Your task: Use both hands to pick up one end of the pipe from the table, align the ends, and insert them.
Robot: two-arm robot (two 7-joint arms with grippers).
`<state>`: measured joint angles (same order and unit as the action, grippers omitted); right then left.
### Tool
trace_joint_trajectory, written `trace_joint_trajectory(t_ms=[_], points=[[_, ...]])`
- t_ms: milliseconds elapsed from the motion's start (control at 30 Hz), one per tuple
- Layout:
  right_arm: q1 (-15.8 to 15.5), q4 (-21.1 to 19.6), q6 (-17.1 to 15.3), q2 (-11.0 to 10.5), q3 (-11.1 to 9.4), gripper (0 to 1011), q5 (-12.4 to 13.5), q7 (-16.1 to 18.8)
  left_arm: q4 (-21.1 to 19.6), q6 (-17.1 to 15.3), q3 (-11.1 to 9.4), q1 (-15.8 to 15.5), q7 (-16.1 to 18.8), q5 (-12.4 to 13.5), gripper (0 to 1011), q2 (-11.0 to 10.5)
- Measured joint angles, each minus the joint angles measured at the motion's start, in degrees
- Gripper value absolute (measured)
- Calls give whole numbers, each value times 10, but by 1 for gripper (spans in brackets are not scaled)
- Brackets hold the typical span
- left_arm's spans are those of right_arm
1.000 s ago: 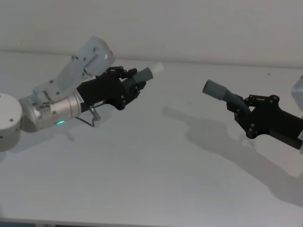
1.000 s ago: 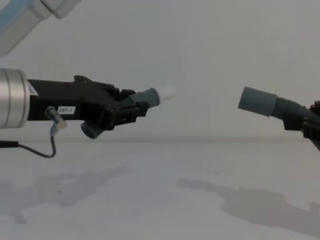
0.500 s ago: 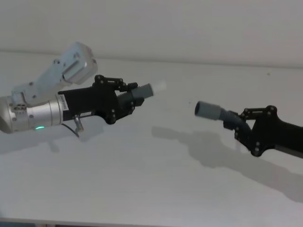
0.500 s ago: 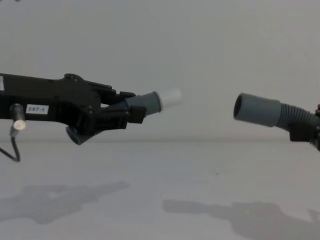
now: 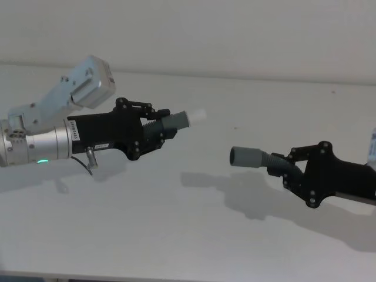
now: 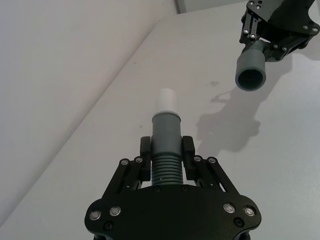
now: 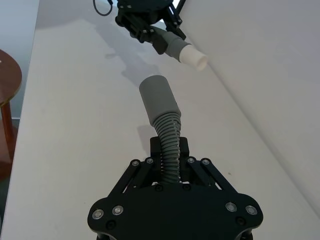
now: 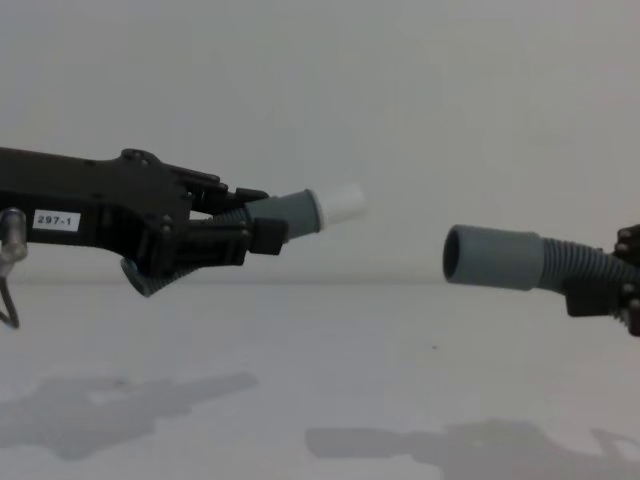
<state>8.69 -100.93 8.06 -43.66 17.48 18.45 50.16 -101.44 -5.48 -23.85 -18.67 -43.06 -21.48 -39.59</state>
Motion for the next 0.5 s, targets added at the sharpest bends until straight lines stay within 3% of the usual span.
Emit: trace_joint_trajectory(t_ms=[500], points=[[4, -18, -19, -3, 15, 179, -21, -21, 15, -5, -24, -15, -7, -1, 354, 3]])
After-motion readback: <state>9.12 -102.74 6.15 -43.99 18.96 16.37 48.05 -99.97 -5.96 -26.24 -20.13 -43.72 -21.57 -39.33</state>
